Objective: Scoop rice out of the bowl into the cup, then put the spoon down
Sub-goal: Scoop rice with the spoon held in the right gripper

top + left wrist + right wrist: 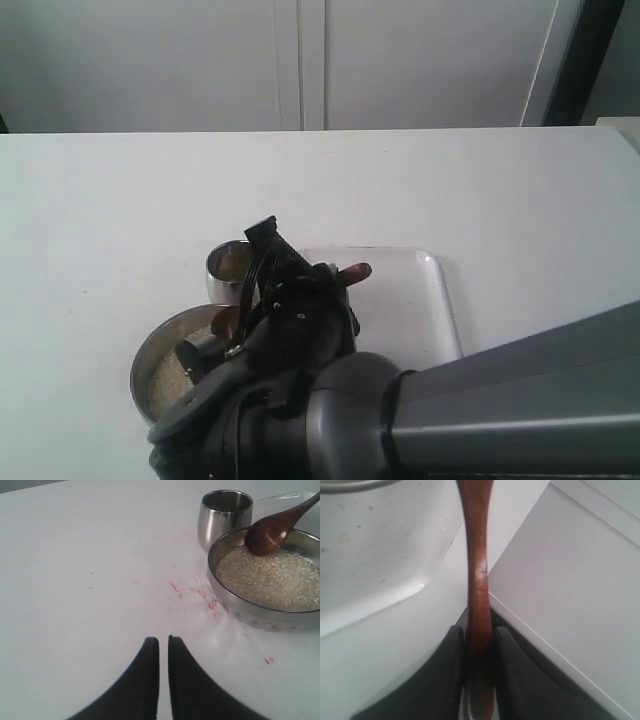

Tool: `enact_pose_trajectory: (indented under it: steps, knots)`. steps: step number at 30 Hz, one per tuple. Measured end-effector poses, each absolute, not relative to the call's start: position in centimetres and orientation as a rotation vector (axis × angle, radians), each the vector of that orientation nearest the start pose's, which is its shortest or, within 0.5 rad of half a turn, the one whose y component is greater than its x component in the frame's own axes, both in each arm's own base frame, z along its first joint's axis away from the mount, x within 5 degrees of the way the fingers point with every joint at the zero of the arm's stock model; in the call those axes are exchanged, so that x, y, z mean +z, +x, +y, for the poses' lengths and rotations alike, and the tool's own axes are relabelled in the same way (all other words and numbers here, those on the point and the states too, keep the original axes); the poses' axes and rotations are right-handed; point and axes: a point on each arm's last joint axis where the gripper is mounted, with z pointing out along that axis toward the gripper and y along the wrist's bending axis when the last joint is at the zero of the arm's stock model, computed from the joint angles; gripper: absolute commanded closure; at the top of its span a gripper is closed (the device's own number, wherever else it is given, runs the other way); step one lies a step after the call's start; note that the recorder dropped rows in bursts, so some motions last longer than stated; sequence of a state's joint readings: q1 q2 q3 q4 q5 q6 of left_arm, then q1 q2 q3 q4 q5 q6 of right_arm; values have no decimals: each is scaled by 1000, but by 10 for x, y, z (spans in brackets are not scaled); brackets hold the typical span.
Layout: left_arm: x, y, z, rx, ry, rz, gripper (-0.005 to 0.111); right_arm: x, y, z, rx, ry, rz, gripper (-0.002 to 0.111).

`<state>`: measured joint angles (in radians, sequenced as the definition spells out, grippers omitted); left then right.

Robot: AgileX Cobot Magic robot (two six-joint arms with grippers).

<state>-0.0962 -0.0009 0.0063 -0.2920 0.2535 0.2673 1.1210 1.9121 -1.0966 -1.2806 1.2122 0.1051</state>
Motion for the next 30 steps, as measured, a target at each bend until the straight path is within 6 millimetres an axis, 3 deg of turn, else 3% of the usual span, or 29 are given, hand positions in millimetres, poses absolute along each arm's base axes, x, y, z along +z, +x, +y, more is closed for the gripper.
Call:
enact_pose_trajectory:
  steps: [20,30]
  knots:
    - [189,54,-12,-145,123,1730,92,179,216,268,-1347,-1904,1652,108]
    - [189,54,-12,-145,123,1730,92,191,213,284,-1159,-1967,1798,108]
